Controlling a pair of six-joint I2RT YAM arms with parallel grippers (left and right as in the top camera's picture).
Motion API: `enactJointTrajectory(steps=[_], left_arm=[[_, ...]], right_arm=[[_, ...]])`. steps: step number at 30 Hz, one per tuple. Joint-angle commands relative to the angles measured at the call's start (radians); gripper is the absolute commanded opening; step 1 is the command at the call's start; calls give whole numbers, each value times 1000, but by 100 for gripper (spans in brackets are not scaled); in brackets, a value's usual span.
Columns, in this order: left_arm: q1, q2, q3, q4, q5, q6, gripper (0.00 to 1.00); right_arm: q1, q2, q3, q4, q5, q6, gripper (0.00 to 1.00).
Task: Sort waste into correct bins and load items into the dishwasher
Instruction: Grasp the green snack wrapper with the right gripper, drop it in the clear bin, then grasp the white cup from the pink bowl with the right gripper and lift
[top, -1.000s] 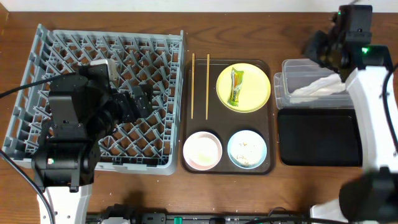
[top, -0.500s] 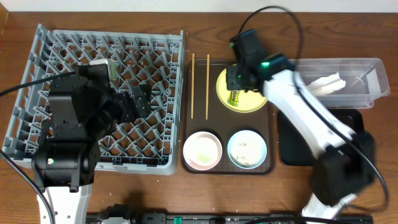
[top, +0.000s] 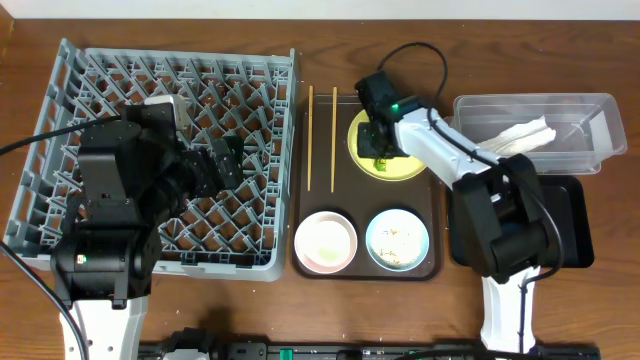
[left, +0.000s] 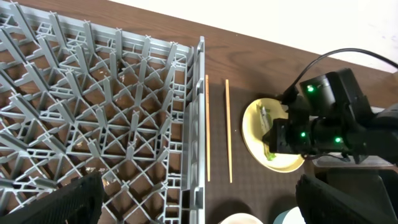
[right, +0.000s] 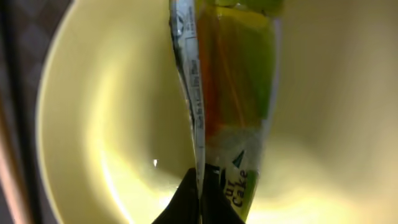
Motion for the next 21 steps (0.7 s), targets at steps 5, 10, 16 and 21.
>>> enactJointTrajectory(steps=[5, 10, 16, 21], left_arm=[[2, -7, 25, 0, -9, 21, 100], [2, -7, 25, 0, -9, 21, 100], [2, -7, 25, -1, -9, 21, 100], [2, -7, 25, -1, -9, 21, 100]], right_arm=[[-105, -233, 3, -72, -26, 106, 1], [-276, -402, 3, -167, 38, 277, 1], [-434, -409, -7, -221, 73, 327, 1], [-503, -344, -34, -225, 70, 370, 1]])
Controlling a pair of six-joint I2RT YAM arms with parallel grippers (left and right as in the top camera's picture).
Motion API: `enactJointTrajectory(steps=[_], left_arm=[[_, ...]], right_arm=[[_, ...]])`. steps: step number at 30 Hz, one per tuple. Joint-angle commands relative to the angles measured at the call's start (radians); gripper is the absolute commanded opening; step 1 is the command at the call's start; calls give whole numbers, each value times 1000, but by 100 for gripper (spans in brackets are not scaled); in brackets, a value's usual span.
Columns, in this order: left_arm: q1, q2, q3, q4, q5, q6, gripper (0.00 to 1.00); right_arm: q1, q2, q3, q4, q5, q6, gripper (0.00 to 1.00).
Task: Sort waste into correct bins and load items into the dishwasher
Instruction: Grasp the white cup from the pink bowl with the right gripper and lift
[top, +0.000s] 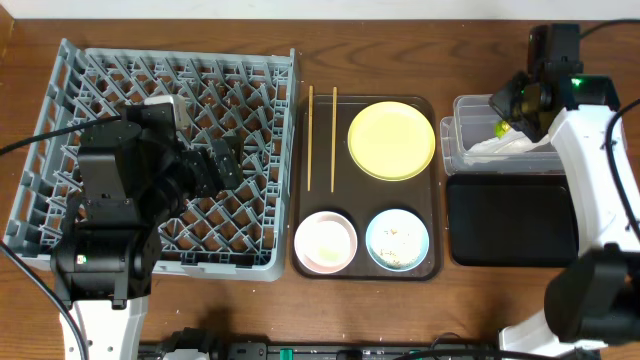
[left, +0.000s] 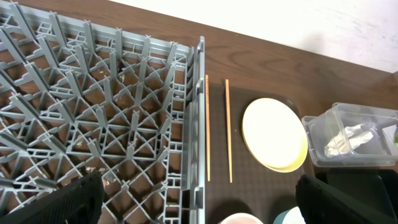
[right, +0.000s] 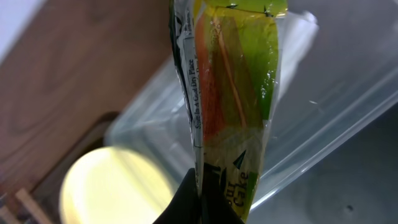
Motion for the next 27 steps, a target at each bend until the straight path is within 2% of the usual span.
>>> enactJointTrajectory(steps=[1, 3, 4, 6, 8, 12, 15, 20, 24, 27], left_arm=[[2, -6, 25, 0, -9, 21, 100], [2, -6, 25, 0, -9, 21, 100], [2, -6, 25, 0, -9, 21, 100], [2, -6, 25, 5, -9, 21, 100], [2, -4, 25, 12, -7, 21, 100], [2, 8, 25, 0, -5, 21, 100], [2, 21, 25, -18, -4, 21, 100], [1, 27, 25, -39, 21, 21, 100], [-13, 26, 25, -60, 25, 29, 100], [-23, 21, 25, -79, 24, 48, 100]], right_arm=[[-29, 58, -23, -6, 2, 58, 1], [-31, 80, -24, -12, -10, 57, 5], [-31, 87, -24, -16, -12, 57, 17], [-31, 82, -23, -16, -13, 42, 34], [-31, 57, -9, -13, -24, -1, 43], [-16, -40, 2, 35, -106, -157, 45], [13, -124, 2, 74, -224, -341, 45], [98, -220, 2, 45, -392, -581, 49], [214, -222, 0, -7, -500, -687, 50], [319, -196, -8, -13, -481, -695, 49]])
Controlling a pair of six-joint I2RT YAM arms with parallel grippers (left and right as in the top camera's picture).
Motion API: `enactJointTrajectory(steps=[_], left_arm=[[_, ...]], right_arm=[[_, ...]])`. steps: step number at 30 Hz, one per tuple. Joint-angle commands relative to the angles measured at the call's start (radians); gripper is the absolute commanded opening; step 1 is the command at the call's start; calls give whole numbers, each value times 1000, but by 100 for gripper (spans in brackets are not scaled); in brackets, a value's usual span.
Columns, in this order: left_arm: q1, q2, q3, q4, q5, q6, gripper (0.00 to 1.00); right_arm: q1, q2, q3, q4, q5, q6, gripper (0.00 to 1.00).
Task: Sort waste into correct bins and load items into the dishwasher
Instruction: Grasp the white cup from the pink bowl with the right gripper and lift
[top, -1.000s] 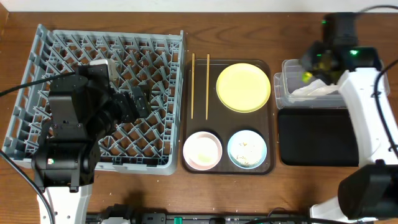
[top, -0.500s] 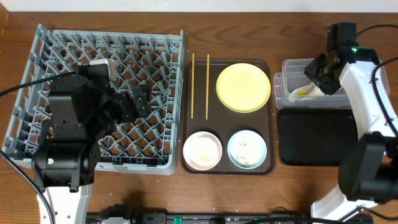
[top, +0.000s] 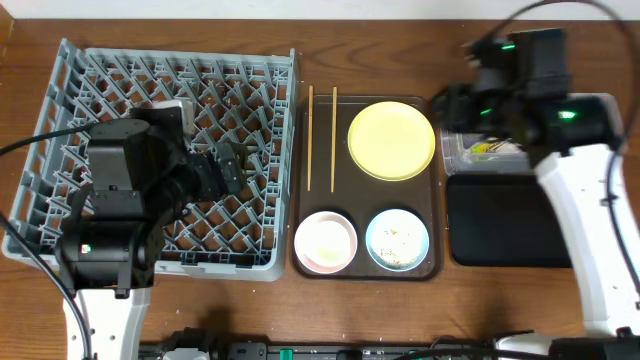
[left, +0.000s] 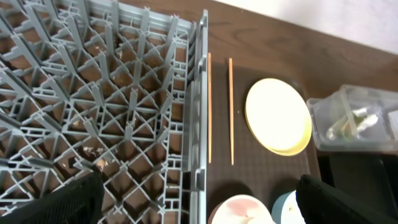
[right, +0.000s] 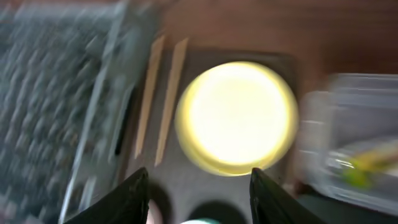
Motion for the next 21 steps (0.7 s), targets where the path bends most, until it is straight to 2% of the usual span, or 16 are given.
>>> enactJointTrajectory(steps=[1, 5, 8, 11, 15, 21], left_arm=[[-10, -10, 25, -11, 16, 35, 100], [-10, -16, 25, -8, 28, 31, 99], [-11, -16, 25, -41, 66, 45, 99], [-11, -17, 25, -96, 65, 72, 99], [-11, -16, 25, -131, 65, 74, 99], [-11, -16, 25, -97, 65, 76, 99]], right_arm=[[116, 50, -7, -8, -31, -102, 47], [219, 100, -7, -14, 159, -35, 44], [249, 111, -7, -39, 201, 3, 43], [251, 111, -7, -85, 181, 3, 44], [259, 112, -8, -169, 10, -64, 44], [338, 112, -62, -252, 2, -114, 44]])
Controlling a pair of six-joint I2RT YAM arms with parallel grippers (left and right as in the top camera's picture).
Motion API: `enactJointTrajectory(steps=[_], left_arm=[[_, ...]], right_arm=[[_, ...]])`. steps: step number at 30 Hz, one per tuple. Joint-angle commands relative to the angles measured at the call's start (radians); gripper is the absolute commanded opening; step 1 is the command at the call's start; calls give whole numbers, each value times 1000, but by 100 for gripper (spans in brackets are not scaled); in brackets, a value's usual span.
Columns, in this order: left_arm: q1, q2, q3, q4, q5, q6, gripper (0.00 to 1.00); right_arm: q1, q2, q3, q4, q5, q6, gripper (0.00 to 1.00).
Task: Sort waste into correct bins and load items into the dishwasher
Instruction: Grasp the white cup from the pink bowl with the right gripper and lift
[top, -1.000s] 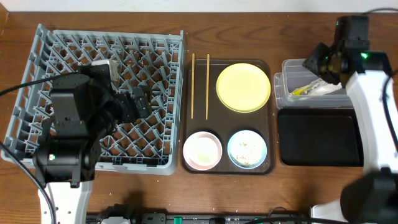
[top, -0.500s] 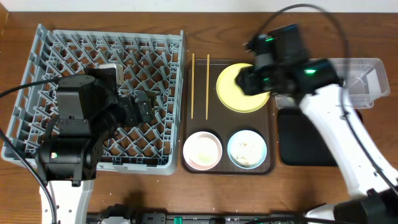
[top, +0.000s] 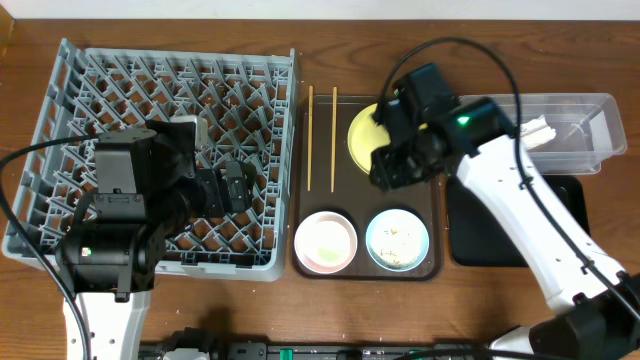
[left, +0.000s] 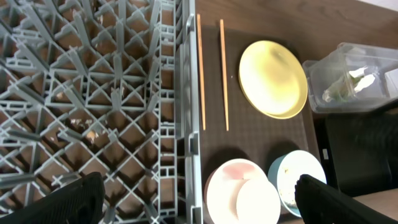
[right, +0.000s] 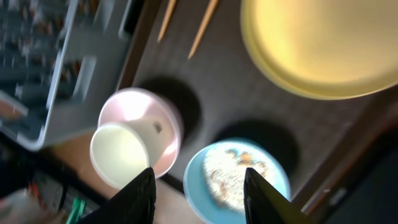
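My right gripper (top: 387, 166) hangs open over the brown tray (top: 430, 270), with nothing between its fingers (right: 134, 194). Below it sit a blue bowl (right: 239, 177) with food crumbs and a pink bowl (right: 163, 121) holding a pale cup (right: 120, 153). The yellow plate (top: 362, 130) lies bare at the tray's back, partly under the arm. Two chopsticks (top: 310, 138) lie along the tray's left side. My left gripper (top: 233, 186) is open above the grey dish rack (top: 60, 140), its fingertips (left: 65, 200) wide apart.
A clear bin (top: 580, 115) with wrappers stands at the back right. In front of it is a black bin (top: 565, 215), partly under my right arm. The rack's right wall (left: 186, 93) runs close beside the tray.
My right gripper was open above the yellow plate and clear bin; now it is lower and nearer the front, over the two bowls. My left wrist has shifted toward the tray.
My right gripper was shut on a green snack wrapper on the yellow plate. It then held the wrapper over the clear bin. Later it was open, the wrapper lay in the bin and the plate was bare. Now it is over the bowls.
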Motion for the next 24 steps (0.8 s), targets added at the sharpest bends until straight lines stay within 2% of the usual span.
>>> enactJointTrajectory(steps=[1, 7, 10, 13, 18, 22, 24], left_arm=[[-3, -7, 25, 14, 13, 16, 99], [-3, -7, 25, 3, 13, 19, 99], [-3, -7, 25, -1, 13, 19, 99], [-3, -7, 25, -1, 13, 19, 99], [-3, -7, 25, -1, 14, 19, 99], [-3, -7, 25, -1, 13, 19, 99], [-3, -7, 25, -2, 13, 19, 99]], right_arm=[[66, -5, -57, 0, -40, -46, 44], [173, -4, -242, 167, -14, 18, 43], [195, -4, -317, 272, -15, 39, 40], [210, -4, -358, 343, -34, 58, 31], [251, 15, -396, 400, -36, 91, 28], [272, 40, -397, 402, -21, 147, 4], [265, 31, -388, 401, -22, 163, 1]])
